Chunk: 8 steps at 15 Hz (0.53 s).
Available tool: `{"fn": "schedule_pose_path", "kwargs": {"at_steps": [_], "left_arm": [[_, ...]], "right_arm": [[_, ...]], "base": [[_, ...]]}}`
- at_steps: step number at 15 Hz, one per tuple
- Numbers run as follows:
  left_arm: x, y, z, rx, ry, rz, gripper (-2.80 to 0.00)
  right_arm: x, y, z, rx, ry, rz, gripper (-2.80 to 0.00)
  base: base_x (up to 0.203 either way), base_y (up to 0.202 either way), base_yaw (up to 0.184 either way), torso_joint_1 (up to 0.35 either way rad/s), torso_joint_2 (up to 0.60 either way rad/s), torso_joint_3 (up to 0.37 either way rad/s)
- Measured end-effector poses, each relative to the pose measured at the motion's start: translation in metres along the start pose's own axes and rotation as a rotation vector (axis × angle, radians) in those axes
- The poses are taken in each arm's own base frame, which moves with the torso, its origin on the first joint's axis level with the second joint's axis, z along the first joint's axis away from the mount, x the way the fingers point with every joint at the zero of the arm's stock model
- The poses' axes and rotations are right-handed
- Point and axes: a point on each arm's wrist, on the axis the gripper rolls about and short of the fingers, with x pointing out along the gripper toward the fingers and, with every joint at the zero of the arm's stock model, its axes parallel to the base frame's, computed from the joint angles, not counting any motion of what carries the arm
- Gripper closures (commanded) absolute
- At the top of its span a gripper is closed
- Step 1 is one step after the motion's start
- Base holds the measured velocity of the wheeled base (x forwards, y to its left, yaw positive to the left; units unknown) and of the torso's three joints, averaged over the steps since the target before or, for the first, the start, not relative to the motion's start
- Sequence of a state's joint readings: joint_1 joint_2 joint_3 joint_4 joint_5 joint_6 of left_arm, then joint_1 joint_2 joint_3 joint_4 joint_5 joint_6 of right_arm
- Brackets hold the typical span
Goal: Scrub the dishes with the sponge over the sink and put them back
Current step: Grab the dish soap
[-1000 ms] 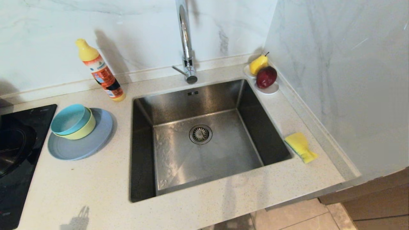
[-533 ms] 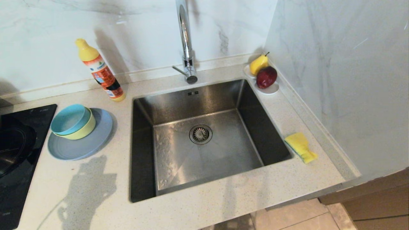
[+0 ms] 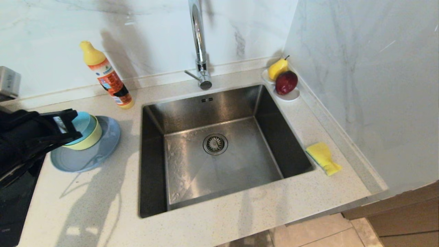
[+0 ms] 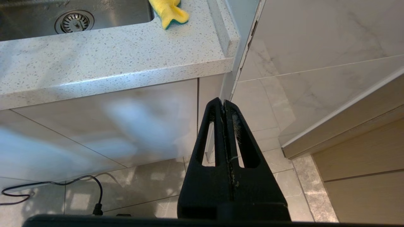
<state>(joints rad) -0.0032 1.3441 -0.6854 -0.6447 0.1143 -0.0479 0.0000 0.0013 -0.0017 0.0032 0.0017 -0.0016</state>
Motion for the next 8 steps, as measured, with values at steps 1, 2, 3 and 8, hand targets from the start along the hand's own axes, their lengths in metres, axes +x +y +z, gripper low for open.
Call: {"fn": "schedule_pose_path", "kwargs": {"at_steps": [1,2,3,8], "left_arm": [[0.020,-0.003,-0.005,-0.002,-0.007,0.018,0.00],[0.036,-0.005,-0.009,-0.003,-0.017,0.031,0.00],[0.052,-0.008,-0.011,-0.006,-0.034,0.038,0.00],[0.102,-0.016,-0.023,-0.004,-0.032,0.086,0.00]], "right_arm": [[0.000,0.000,0.000,0.001,0.001,0.000,0.00],[0.000,0.000,0.000,0.000,0.001,0.000,0.00],[0.000,0.000,0.000,0.000,0.001,0.000,0.00],[0.000,0.000,0.000,0.000,0.001,0.000,0.00]], "base": [[0.000,0.000,0.000,0.000,0.00,0.000],[0.000,0.000,0.000,0.000,0.00,0.000],[0.000,0.000,0.000,0.000,0.00,0.000],[0.000,0.000,0.000,0.000,0.00,0.000]]}}
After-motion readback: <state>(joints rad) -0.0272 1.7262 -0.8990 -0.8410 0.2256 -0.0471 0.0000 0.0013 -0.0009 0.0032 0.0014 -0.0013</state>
